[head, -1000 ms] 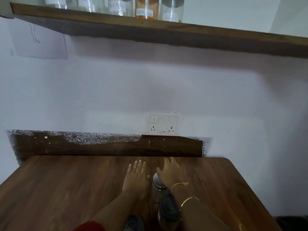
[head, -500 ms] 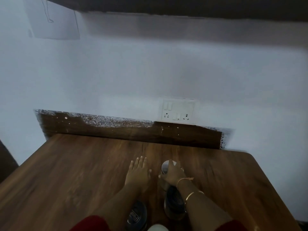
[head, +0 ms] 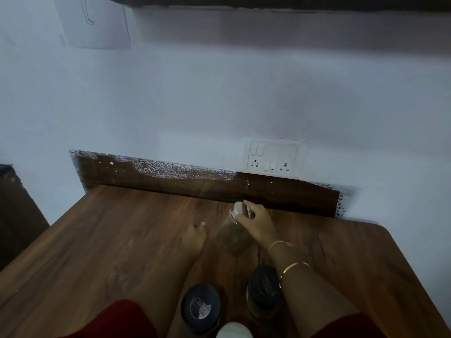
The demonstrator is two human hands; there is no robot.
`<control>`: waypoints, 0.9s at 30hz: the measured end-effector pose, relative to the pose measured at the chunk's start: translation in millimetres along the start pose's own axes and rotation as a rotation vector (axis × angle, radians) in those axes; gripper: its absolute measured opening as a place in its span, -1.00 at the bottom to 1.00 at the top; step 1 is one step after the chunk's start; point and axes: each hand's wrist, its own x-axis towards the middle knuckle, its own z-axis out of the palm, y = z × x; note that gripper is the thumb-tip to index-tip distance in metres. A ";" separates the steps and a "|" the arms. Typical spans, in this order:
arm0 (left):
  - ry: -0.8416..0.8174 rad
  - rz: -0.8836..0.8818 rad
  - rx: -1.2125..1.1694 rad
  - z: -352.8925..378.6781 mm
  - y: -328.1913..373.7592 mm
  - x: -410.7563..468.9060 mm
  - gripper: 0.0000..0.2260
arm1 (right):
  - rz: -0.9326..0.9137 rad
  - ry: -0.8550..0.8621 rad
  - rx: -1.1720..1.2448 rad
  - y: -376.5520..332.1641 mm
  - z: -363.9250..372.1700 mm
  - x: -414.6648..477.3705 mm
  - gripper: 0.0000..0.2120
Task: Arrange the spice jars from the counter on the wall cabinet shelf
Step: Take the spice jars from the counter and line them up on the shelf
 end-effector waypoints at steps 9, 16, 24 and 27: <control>-0.612 -0.244 -0.890 -40.2 45.2 4.5 -0.31 | -0.200 -0.088 0.322 -91.4 -25.1 5.8 -0.51; -0.781 -0.115 -1.028 -69.3 66.1 -3.3 -0.38 | -0.310 -0.009 0.421 -137.1 -38.2 -3.3 -0.68; -0.805 0.193 -0.951 -98.8 97.3 -16.9 -0.28 | -0.247 0.174 0.682 -173.4 -26.8 -10.8 -0.50; -0.829 0.280 -0.972 -110.5 108.6 -24.7 -0.14 | -0.266 0.136 0.746 -187.4 -26.3 -13.9 -0.38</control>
